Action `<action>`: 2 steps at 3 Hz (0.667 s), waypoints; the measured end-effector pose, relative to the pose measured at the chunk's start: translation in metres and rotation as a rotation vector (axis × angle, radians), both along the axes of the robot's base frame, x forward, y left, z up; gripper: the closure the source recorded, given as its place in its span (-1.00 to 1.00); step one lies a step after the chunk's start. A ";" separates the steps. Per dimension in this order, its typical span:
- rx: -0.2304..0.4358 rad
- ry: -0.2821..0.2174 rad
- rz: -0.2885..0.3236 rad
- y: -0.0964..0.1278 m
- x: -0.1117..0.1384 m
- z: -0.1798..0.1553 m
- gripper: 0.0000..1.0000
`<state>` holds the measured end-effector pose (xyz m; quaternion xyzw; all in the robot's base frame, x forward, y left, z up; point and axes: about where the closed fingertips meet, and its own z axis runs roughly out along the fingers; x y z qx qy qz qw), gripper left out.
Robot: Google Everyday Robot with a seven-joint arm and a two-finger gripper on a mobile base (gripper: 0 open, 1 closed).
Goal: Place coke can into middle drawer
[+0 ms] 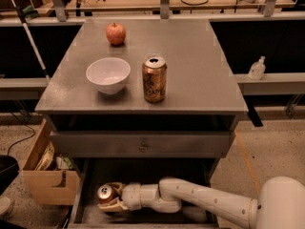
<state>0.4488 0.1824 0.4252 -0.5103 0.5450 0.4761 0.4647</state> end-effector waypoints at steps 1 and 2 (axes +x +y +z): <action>0.001 0.001 0.003 0.001 -0.001 0.000 0.17; 0.003 0.001 0.006 0.003 -0.002 0.001 -0.28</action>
Offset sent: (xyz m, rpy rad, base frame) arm -0.0008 0.0012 0.0003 0.0013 0.0005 0.0023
